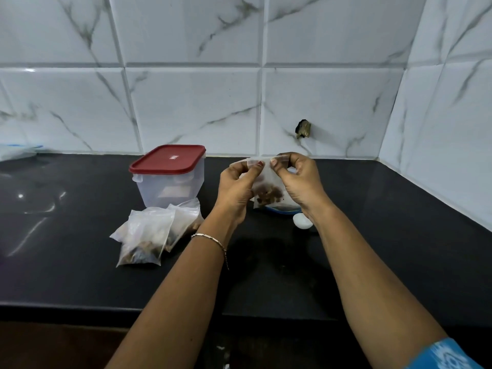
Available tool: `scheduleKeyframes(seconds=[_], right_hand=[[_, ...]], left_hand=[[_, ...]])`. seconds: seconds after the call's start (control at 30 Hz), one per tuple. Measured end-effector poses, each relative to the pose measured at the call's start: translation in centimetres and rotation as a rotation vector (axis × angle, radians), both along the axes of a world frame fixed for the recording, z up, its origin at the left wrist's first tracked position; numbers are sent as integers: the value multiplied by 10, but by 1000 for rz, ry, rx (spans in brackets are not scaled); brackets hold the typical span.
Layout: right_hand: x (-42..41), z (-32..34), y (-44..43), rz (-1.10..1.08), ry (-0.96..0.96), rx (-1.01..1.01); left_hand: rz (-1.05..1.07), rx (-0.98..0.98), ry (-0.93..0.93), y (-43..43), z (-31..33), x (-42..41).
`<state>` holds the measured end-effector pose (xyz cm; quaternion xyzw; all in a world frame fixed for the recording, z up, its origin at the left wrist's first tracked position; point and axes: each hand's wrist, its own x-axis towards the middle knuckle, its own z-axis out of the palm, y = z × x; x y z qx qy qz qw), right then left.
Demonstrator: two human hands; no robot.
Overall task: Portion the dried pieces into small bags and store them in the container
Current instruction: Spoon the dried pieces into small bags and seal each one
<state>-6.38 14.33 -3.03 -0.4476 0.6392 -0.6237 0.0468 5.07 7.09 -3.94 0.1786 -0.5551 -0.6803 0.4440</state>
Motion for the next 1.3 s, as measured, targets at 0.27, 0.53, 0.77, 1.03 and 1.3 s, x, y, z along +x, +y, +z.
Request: scheduleKeyframes(seconds=[0.27,0.53,0.77,1.03,1.3], right_hand=[[8,4,4,84,-52,-30],[11,6,3,-21,-25,-30],[14,9,4,-190,-89,-22],[16,13,10,-106,-132,-24],[8,8,7,-225,-103,-4]], left_hand=[[66,-71,-54,-2,-2,-1],[75,-118,-70,2,0,-4],[128,-135,-90,-1,0,-5],[168,-98,-79,-6,0,-6],[172,-100,-86,-7,-1,-5]])
